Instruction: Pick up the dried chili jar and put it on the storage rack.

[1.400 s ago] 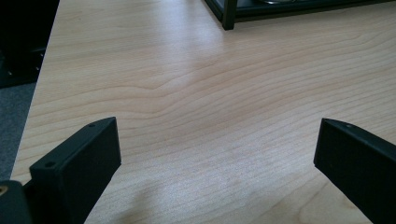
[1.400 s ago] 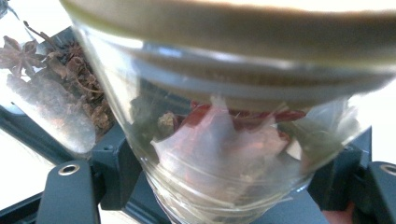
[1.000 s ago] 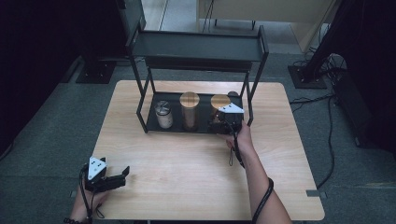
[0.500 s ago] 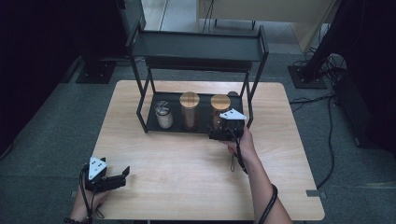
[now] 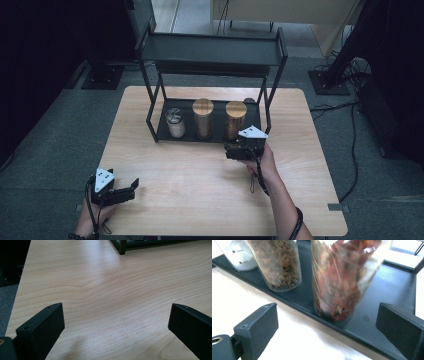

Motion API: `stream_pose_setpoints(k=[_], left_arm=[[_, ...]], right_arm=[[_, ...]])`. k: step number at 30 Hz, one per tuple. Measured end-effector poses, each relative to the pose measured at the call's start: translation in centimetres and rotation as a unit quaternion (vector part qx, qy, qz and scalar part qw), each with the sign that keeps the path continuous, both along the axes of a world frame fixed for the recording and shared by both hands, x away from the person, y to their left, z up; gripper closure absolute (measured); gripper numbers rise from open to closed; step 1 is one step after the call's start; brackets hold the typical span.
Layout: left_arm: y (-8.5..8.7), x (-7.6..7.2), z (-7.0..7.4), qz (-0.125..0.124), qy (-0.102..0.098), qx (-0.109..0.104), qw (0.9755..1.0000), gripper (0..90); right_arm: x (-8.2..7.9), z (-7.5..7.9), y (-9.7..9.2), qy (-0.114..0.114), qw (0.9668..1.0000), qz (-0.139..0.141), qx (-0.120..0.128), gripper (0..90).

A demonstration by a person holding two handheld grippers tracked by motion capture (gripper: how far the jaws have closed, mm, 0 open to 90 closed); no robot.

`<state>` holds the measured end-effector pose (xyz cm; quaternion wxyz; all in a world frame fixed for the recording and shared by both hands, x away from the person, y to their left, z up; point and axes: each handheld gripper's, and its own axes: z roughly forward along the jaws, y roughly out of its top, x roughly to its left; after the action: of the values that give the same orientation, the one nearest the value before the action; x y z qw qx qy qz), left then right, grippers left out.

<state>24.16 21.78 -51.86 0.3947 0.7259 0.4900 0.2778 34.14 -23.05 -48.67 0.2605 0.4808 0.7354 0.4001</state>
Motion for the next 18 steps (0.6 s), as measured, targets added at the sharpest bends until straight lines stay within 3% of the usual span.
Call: stream_pose_setpoints(k=[18], left_arm=[[0.0,0.0,0.0,-0.002,0.001,0.002,1.0,0.9]], right_arm=[[-2.1,-2.8,-1.4,0.003,1.0,-0.005,0.003,3.2]])
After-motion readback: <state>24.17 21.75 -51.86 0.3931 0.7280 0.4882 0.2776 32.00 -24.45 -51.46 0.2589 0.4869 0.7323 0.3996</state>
